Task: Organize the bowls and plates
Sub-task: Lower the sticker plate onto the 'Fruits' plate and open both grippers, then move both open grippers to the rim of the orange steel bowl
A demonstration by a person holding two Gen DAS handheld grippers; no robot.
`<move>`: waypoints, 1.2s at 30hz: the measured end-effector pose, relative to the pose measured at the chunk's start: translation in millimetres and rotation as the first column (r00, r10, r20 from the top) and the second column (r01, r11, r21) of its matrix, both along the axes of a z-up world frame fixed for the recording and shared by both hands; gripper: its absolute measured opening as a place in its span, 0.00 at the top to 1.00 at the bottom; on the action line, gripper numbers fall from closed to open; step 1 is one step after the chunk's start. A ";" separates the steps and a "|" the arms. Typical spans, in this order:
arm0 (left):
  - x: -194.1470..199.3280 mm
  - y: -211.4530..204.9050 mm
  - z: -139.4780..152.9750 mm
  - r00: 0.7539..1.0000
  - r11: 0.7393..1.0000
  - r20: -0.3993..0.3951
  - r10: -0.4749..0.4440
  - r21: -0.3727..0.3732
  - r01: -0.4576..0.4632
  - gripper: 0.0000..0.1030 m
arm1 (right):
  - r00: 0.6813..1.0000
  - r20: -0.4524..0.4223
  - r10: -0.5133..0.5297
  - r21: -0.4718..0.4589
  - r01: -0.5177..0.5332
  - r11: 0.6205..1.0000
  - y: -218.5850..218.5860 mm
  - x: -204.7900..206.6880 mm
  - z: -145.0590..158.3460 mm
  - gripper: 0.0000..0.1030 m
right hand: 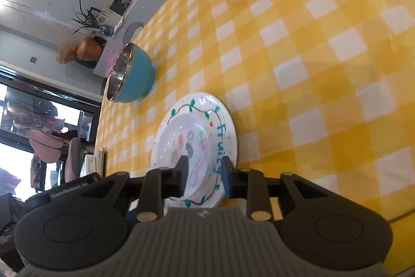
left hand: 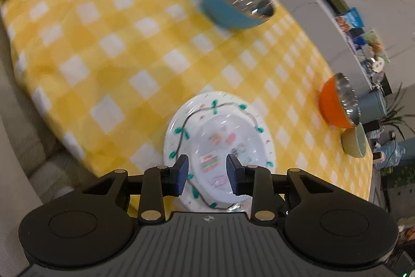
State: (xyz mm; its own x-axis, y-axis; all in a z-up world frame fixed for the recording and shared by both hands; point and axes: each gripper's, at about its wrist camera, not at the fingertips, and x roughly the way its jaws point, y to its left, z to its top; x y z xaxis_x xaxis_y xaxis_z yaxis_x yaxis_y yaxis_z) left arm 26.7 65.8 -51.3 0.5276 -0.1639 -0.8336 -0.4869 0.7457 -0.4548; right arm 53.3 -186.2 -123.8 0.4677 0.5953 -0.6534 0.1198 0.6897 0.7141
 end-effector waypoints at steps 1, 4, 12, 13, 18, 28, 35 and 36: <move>0.4 -3.8 5.9 0.999 0.999 0.029 -0.019 0.027 0.018 0.58 | 1.000 0.011 -0.003 -0.009 0.003 1.000 -1.0 0.1 2.4 0.68; 1.9 -16.6 23.6 0.990 0.991 0.114 -0.084 0.112 0.072 0.50 | 0.999 0.045 -0.016 -0.045 0.018 0.999 -5.8 1.2 10.1 0.63; 12.9 -42.9 54.9 0.942 0.972 0.275 -0.193 0.188 0.144 0.45 | 0.969 0.232 -0.078 -0.170 0.120 0.978 -34.5 4.4 46.1 0.47; 15.5 -46.6 57.4 0.938 0.969 0.278 -0.205 0.195 0.154 0.44 | 0.962 0.260 -0.083 -0.190 0.135 0.972 -38.0 4.8 50.8 0.43; 33.8 -64.6 71.9 0.916 0.950 0.301 -0.265 0.245 0.194 0.37 | 0.928 0.360 -0.099 -0.259 0.202 0.945 -52.7 14.1 74.4 0.35; 74.7 -100.2 87.3 0.845 0.911 0.380 -0.376 0.317 0.263 0.28 | 0.875 0.476 -0.086 -0.345 0.276 0.897 -84.6 62.4 102.6 0.13; 116.5 -127.2 79.2 0.831 0.886 0.367 -0.419 0.367 0.284 0.28 | 0.897 0.432 -0.100 -0.372 0.277 0.886 -94.7 108.4 93.6 0.13; 122.4 -130.6 76.7 0.834 0.883 0.359 -0.419 0.375 0.282 0.28 | 0.899 0.425 -0.104 -0.379 0.281 0.882 -94.1 115.7 90.5 0.13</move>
